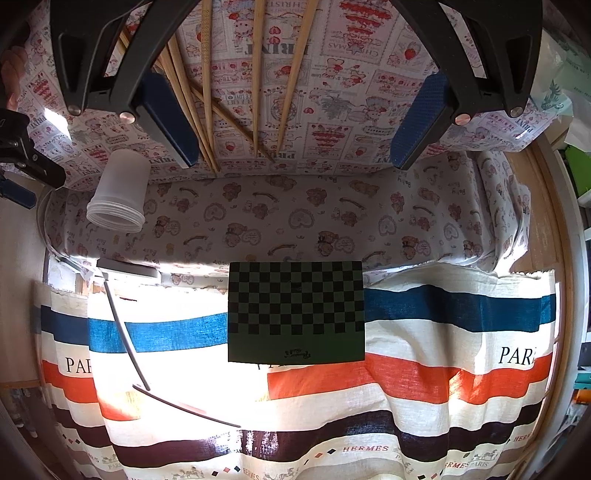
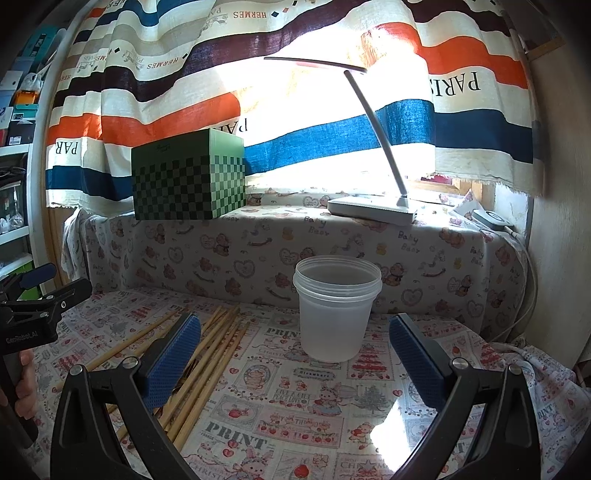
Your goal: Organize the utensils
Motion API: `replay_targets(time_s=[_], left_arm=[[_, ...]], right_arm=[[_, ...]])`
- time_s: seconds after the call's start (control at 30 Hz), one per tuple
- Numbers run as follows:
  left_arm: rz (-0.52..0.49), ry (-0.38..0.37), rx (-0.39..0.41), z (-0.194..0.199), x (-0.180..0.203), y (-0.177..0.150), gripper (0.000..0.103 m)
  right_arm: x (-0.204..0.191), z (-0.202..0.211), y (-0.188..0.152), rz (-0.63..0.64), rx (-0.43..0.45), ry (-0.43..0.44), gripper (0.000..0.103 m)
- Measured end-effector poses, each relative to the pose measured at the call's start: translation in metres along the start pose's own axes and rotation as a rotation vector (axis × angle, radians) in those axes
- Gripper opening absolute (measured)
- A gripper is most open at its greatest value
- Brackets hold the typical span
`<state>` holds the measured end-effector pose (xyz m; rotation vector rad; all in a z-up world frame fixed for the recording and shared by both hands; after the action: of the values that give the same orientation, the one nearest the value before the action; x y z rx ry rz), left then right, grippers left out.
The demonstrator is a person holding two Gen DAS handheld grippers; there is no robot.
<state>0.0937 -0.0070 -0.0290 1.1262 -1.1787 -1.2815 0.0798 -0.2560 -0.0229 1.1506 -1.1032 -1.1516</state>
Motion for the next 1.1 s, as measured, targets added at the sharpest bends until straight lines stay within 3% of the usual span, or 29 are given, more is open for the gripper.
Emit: replay_targets(time_s=[0.17,1.1], left_arm=[[-0.002,0.008,-0.004,-0.0008,-0.0009,0.0000,0.103],[0.002,0.034,-0.004,-0.0010,-0.0064,-0.0003,0.103]], right_arm=[[0.0062,0.0019,0.0002,-0.014,0.004,-0.035,0.103],[0.0046,0.0020,0.0000,-0.006,0.001,-0.032,0.103]])
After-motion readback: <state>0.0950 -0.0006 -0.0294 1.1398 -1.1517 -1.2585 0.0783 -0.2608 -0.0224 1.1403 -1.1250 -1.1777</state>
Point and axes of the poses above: each gripper's, at about its wrist camera, not at the fingertips, and z roughly against the way its jaws point, x to its right, y to its top, the point moved 10 cm from there along -z, roughly the way its jaws point, and after that the axes turned 12 degrees about x, right-handed, at the moved point
